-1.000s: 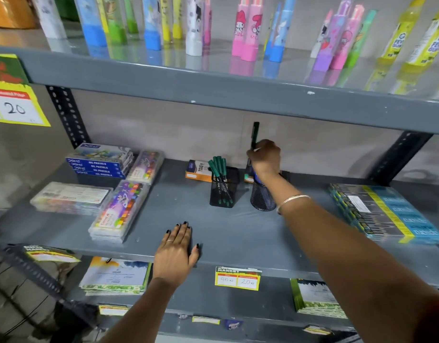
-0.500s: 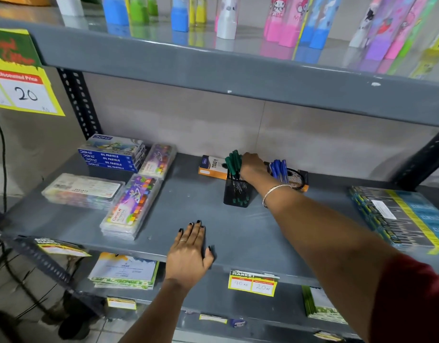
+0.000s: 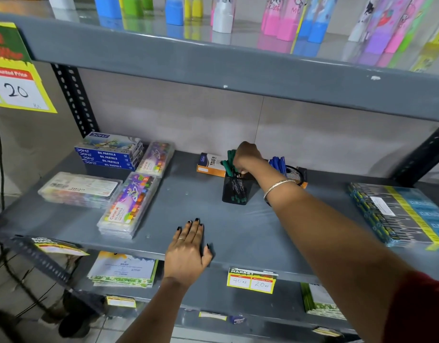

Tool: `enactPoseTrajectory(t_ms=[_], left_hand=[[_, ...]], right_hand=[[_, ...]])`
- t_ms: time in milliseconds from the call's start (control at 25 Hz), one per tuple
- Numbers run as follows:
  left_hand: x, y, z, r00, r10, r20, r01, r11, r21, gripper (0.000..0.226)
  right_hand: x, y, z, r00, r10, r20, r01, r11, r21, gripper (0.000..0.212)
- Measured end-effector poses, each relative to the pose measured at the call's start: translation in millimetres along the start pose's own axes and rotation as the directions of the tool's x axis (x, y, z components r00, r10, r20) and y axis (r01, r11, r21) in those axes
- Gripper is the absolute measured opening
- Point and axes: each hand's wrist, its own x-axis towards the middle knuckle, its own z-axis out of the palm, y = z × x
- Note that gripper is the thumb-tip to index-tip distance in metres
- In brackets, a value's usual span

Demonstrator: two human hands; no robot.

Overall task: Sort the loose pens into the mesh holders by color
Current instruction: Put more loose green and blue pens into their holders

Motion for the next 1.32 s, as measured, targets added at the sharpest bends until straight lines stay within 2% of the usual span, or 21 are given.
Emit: enactPoseTrajectory(t_ms=[80, 160, 320, 440, 680, 840, 1000, 1160, 1240, 1320], left_hand=[[0, 1, -1, 1.000, -0.001, -0.003, 0.001, 1.000, -0.001, 0.057], [0, 1, -1, 1.000, -0.001, 0.000, 0.001, 1.000, -0.001, 0.057], [0, 1, 0, 1.000, -0.003, 0.005, 0.003, 1.000, 0.007, 0.058], [0, 1, 0, 1.000, -0.003, 0.007, 0.003, 1.000, 0.009, 0.058], [0, 1, -1, 1.000, -0.006, 0.018, 0.006, 1.000, 0.006, 0.058], [0, 1, -3, 1.000, -0.007, 0.022, 0.007, 1.000, 0.007, 0.058], [0, 1, -2, 0.999, -0.008, 0.038, 0.007, 1.000, 0.012, 0.058], [0, 0, -1, 1.000, -0.011, 0.011, 0.011, 1.000, -0.002, 0.058], [0, 0, 0, 1.000, -0.006, -0.012, 0.006, 1.000, -0.012, 0.057], [0, 0, 0, 1.000, -0.001, -0.010, 0.001, 1.000, -0.006, 0.056]], right_hand=[[-2, -4, 3, 0.995, -0.042, 0.085, 0.040, 0.999, 0.029, 0.045], [-4, -3, 9, 0.995, -0.059, 0.077, 0.054, 0.997, 0.062, 0.051], [0, 5, 10, 0.999, 0.006, -0.036, -0.001, 0.992, 0.128, 0.034], [6, 9, 6, 0.995, 0.026, -0.093, -0.013, 0.991, 0.133, 0.034], [5, 17, 11, 0.991, 0.054, -0.122, -0.045, 0.996, 0.081, 0.029], [3, 20, 3, 0.991, 0.031, -0.130, -0.014, 0.992, 0.129, 0.028], [-8, 41, -20, 0.956, 0.032, -0.293, 0.045, 0.967, 0.251, 0.021], [-18, 97, -52, 0.875, 0.204, -0.438, -0.046, 0.937, 0.345, 0.020], [-26, 135, -65, 0.868, 0.279, -0.411, -0.132, 0.926, 0.353, 0.023], [-41, 172, -69, 0.899, 0.314, -0.306, -0.229, 0.931, 0.285, 0.024]])
